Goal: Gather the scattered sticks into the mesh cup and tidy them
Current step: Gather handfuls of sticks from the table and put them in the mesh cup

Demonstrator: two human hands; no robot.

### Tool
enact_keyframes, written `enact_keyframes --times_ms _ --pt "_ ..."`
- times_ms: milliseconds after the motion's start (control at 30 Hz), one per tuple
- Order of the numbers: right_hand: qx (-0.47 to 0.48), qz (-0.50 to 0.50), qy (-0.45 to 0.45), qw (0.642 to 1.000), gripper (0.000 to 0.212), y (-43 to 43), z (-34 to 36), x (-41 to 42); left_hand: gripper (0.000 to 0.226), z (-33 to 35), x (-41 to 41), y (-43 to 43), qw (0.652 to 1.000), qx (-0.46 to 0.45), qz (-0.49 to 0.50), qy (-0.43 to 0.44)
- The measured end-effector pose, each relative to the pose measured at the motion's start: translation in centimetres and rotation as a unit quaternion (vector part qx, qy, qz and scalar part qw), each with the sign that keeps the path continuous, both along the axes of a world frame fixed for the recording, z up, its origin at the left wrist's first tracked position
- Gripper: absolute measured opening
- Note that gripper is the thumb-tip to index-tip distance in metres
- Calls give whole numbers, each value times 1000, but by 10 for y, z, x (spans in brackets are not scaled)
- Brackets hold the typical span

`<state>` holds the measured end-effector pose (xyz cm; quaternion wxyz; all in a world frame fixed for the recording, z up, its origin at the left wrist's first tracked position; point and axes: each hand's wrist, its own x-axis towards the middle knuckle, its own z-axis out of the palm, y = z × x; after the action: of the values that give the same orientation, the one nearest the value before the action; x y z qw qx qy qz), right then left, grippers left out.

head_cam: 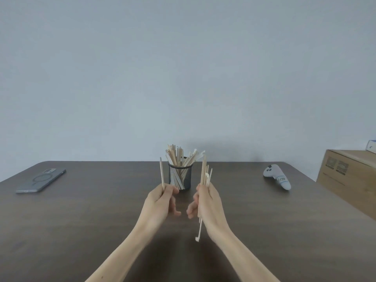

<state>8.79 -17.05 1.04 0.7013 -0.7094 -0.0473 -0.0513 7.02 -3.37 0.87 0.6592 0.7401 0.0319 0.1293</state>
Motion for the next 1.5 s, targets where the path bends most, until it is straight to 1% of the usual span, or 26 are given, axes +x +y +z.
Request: enact_keyframes --times_ms 67,133,300,467,567,633,733,800,900,967,1033,1133,1233,1333,1400,1433,1500 --pt "37 -15 0 999 27 4 -7 1 32 -7 5 7 999 43 7 -11" --pt "58 -18 -23 998 25 7 -10 1 35 -14 8 14 997 78 9 -14" --pt "58 -29 -73 995 16 9 -13 -3 36 -28 7 17 993 110 33 -12" --pt "37 -19 -93 995 34 15 -22 -3 34 -34 1 10 991 125 52 -25" --pt "-10 -48 -120 992 45 19 -22 6 38 -31 1 11 988 145 49 -14" --pt "-26 -55 -129 990 50 21 -14 9 40 -22 2 11 982 180 57 -10" --pt "-20 -41 -148 988 49 22 16 17 47 2 8 13 964 248 95 -15" --pt "-58 -62 -166 982 48 22 41 28 44 24 16 16 965 246 85 -33" --pt "-167 -117 -175 963 51 21 75 53 36 57 35 19 975 209 47 -66" --pt "-201 -132 -185 953 53 21 93 70 30 74 52 22 973 205 45 -93" --pt "-219 -150 -196 944 55 22 106 88 26 87 71 25 967 226 48 -110" --pt "-245 -162 -203 934 57 26 117 114 22 100 99 26 957 265 59 -106" --pt "-282 -165 -207 922 58 32 113 136 22 100 123 27 947 303 61 -83" --pt "-348 -161 -185 905 56 37 97 153 23 91 142 29 933 355 45 -43" --pt "-399 -162 -179 885 53 37 89 157 24 87 147 30 933 355 47 -31" --pt "-409 -166 -178 880 51 37 87 158 27 86 149 31 935 349 56 -32" --pt "-401 -177 -180 881 45 34 88 158 34 87 149 33 932 348 88 -44"
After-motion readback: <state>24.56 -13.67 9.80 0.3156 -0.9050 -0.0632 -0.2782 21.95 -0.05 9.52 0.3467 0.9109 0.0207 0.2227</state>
